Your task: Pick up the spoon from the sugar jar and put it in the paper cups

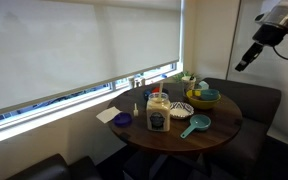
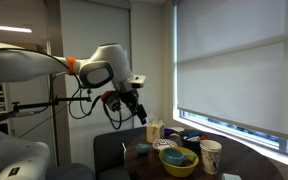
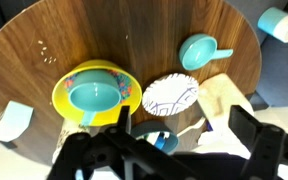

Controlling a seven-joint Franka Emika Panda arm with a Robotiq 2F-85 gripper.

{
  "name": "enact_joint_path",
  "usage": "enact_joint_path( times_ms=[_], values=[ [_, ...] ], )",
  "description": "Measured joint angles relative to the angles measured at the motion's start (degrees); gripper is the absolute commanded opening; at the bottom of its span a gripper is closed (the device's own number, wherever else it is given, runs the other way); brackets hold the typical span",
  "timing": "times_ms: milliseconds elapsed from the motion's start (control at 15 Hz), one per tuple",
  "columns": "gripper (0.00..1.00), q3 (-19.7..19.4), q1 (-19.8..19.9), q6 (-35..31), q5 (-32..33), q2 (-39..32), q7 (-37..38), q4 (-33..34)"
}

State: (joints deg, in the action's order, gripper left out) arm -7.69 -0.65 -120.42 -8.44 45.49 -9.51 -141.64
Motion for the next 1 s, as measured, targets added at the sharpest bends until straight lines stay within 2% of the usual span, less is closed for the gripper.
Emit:
enact_joint_path(
  times_ms=[267, 1000],
  values=[
    [1.0, 0.18, 2.41, -8.23, 0.42, -1.34, 3.13, 4.81],
    [1.0, 0.28, 2.64, -9.55, 0.42, -3.11, 4.04, 5.66]
  ],
)
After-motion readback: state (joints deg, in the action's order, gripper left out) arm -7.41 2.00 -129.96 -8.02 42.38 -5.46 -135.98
